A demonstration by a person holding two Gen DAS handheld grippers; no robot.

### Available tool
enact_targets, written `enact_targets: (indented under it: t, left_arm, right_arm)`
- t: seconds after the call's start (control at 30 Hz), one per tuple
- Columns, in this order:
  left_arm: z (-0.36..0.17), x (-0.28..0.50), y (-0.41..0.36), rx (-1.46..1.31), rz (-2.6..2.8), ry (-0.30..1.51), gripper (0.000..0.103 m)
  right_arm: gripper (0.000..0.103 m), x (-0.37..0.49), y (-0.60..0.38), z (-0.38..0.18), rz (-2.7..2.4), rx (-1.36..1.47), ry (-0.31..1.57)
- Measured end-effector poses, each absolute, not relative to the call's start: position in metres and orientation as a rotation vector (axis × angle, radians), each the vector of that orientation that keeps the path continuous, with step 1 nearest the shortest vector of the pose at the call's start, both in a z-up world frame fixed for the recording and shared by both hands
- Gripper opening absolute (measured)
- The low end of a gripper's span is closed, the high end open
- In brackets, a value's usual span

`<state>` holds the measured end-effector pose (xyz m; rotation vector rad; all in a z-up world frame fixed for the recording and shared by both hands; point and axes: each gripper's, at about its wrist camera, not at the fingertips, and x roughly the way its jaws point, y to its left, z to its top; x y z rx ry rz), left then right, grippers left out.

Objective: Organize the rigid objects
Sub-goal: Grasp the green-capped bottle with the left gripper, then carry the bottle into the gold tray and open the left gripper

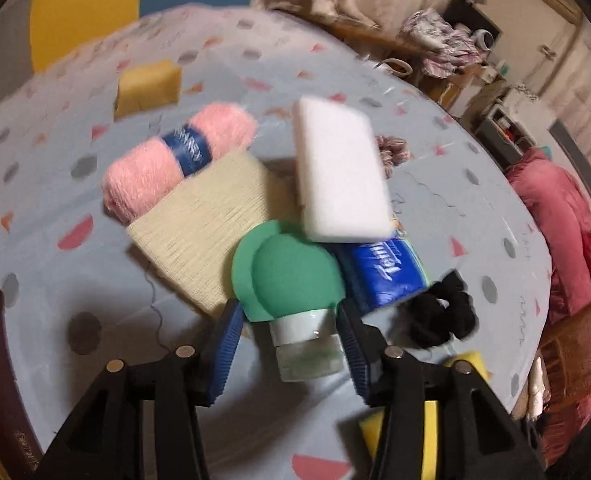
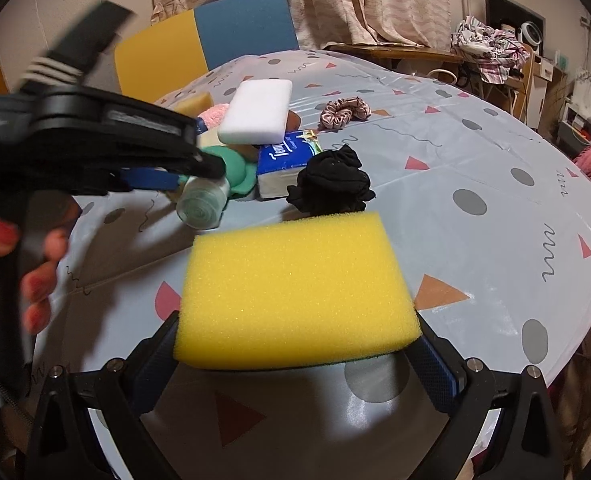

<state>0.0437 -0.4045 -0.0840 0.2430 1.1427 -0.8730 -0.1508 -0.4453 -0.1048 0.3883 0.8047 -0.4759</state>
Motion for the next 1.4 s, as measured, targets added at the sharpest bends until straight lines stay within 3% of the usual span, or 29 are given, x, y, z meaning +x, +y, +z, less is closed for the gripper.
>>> enact_targets:
  t: [0.1, 0.13, 0.37, 0.87, 1.4]
  left_arm:
    - [-0.095, 0.048, -0.404, 0.179, -0.9, 1.221, 0.037]
    - [-0.094, 0.046, -0.401, 0.17, -0.913, 1.207, 0.037]
    - [-0.075, 0.029, -0.365, 0.124, -0.935, 1.161, 0.036]
    - [-0.018, 0.029, -0.202, -0.056, -0.808, 1.044, 0.037]
    - [-0.057, 0.122, -0.054, -0.159, -0.46, 1.124, 0.037]
  right_arm:
    - [0.103, -0.149, -0.445, -0.104, -0.484, 0.388, 0.808]
    - [0.103, -0.149, -0.444, -0.104, -0.486, 0.386, 0.808]
    - [0.103, -0.149, -0.443, -0.105, -0.492, 0.375, 0.802]
    - [0.102, -0.144, -0.437, -0.107, -0.538, 0.321, 0.826]
    - [0.101, -0.132, -0.408, -0.061, -0.46, 0.353, 0.718]
